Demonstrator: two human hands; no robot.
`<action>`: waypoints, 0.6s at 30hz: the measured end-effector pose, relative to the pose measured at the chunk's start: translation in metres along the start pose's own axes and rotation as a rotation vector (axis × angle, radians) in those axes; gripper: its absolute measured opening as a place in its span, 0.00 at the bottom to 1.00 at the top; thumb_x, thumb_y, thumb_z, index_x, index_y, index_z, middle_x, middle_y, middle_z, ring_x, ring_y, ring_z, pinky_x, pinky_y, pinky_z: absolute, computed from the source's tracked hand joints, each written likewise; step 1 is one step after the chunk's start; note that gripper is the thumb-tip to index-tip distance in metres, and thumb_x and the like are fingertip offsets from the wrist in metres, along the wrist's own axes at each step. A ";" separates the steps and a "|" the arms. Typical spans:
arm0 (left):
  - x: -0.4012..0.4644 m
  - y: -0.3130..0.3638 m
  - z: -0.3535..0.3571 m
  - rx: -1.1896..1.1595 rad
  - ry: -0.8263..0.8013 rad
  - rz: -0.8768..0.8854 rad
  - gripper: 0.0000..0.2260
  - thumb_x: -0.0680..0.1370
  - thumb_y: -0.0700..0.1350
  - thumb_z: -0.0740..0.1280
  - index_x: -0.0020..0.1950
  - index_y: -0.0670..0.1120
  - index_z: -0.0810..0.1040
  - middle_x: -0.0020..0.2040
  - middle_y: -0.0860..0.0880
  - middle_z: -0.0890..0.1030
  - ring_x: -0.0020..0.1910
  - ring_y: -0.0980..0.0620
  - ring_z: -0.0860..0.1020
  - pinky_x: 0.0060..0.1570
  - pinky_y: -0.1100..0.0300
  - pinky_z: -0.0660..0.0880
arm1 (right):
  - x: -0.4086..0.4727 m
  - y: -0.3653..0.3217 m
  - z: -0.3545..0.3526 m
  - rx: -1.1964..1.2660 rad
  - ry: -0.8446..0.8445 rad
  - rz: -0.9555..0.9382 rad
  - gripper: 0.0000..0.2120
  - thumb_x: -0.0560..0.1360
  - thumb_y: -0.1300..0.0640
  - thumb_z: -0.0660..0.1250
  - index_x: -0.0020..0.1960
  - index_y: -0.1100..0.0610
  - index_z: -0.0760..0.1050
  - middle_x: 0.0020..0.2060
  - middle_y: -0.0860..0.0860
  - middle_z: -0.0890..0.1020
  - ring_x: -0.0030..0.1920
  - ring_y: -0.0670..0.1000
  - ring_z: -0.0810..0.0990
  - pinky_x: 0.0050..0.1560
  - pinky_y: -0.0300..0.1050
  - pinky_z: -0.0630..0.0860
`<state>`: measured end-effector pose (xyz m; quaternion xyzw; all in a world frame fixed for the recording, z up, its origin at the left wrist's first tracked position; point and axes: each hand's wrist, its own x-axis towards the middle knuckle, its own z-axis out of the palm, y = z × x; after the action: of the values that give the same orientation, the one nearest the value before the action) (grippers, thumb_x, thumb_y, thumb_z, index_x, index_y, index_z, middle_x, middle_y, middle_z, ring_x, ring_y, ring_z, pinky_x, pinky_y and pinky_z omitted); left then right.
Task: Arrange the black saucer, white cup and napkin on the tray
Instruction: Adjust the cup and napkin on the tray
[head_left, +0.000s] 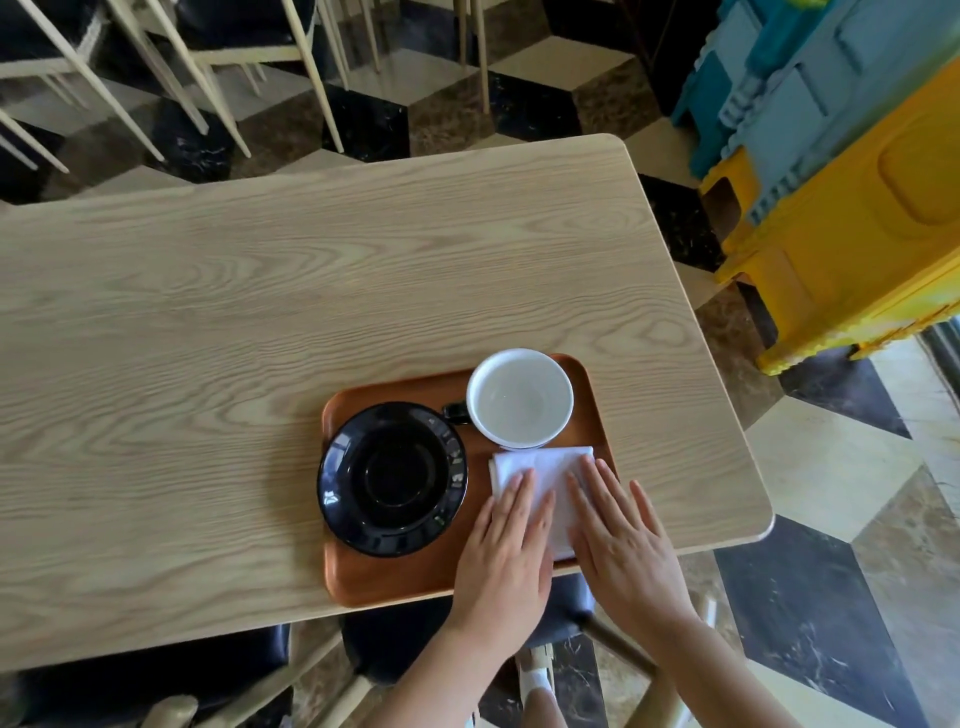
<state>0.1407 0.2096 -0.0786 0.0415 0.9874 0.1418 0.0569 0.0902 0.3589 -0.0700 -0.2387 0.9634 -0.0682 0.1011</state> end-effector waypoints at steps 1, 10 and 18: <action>-0.002 -0.003 -0.001 0.005 -0.001 0.003 0.21 0.77 0.48 0.54 0.69 0.46 0.69 0.73 0.42 0.65 0.72 0.46 0.61 0.67 0.49 0.67 | 0.000 -0.003 0.001 -0.002 0.002 -0.002 0.27 0.80 0.50 0.36 0.72 0.59 0.58 0.72 0.56 0.64 0.73 0.51 0.52 0.72 0.49 0.49; -0.012 -0.017 -0.006 0.040 -0.007 0.011 0.22 0.79 0.49 0.52 0.72 0.46 0.64 0.75 0.43 0.61 0.74 0.47 0.56 0.69 0.50 0.62 | 0.000 -0.020 0.008 -0.021 0.042 -0.026 0.24 0.79 0.52 0.42 0.72 0.60 0.58 0.72 0.56 0.61 0.74 0.49 0.45 0.72 0.49 0.47; -0.010 -0.013 -0.014 0.083 -0.054 0.002 0.20 0.77 0.50 0.54 0.67 0.45 0.71 0.72 0.42 0.66 0.72 0.45 0.62 0.67 0.49 0.66 | 0.002 -0.020 -0.003 -0.049 0.041 -0.046 0.25 0.73 0.52 0.52 0.68 0.59 0.66 0.68 0.57 0.70 0.69 0.55 0.67 0.71 0.49 0.53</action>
<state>0.1484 0.1924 -0.0678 0.0486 0.9905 0.0996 0.0816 0.0971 0.3405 -0.0634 -0.2618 0.9609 -0.0519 0.0741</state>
